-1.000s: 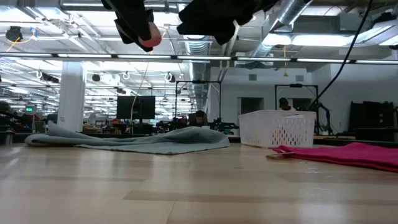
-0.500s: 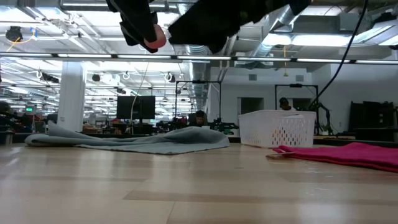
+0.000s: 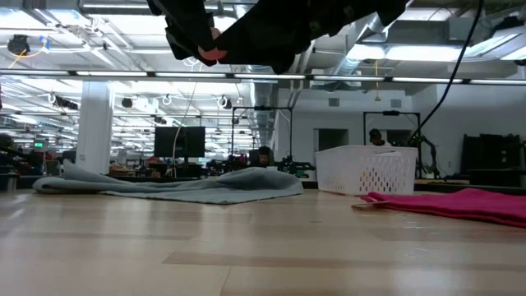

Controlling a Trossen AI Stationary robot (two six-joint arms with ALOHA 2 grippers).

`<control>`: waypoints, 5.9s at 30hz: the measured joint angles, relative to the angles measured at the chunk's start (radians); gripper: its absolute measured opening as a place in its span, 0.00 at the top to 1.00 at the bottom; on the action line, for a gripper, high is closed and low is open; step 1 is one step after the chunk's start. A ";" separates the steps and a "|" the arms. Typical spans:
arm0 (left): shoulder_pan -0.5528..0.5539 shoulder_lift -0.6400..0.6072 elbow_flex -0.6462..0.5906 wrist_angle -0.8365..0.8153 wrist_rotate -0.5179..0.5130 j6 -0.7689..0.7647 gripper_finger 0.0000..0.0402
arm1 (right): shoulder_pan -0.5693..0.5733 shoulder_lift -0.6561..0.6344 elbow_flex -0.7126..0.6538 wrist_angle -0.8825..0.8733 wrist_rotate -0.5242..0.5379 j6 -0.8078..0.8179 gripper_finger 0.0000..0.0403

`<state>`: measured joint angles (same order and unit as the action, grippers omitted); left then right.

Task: Pick and placing Produce into tupperware
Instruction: Put the pink peach into the white bin

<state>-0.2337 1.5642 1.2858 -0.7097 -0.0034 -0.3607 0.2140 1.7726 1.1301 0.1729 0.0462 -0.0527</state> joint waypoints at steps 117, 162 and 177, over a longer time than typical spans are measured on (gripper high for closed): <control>-0.089 -0.943 -0.998 1.000 -0.320 0.129 0.57 | -0.810 -0.219 0.019 -1.070 -0.136 0.242 0.65; -0.849 -0.647 -0.896 0.678 -0.643 -1.143 0.57 | 0.043 -0.177 0.137 -0.550 0.045 0.188 0.41; -0.940 -0.007 -0.367 0.321 -0.659 -1.481 0.57 | 0.122 -0.052 0.077 -0.414 0.060 0.224 0.41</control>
<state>-1.1739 1.5576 0.9185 -0.3886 -0.6625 -1.8416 0.3355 1.7206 1.2068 -0.2410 0.1062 0.1715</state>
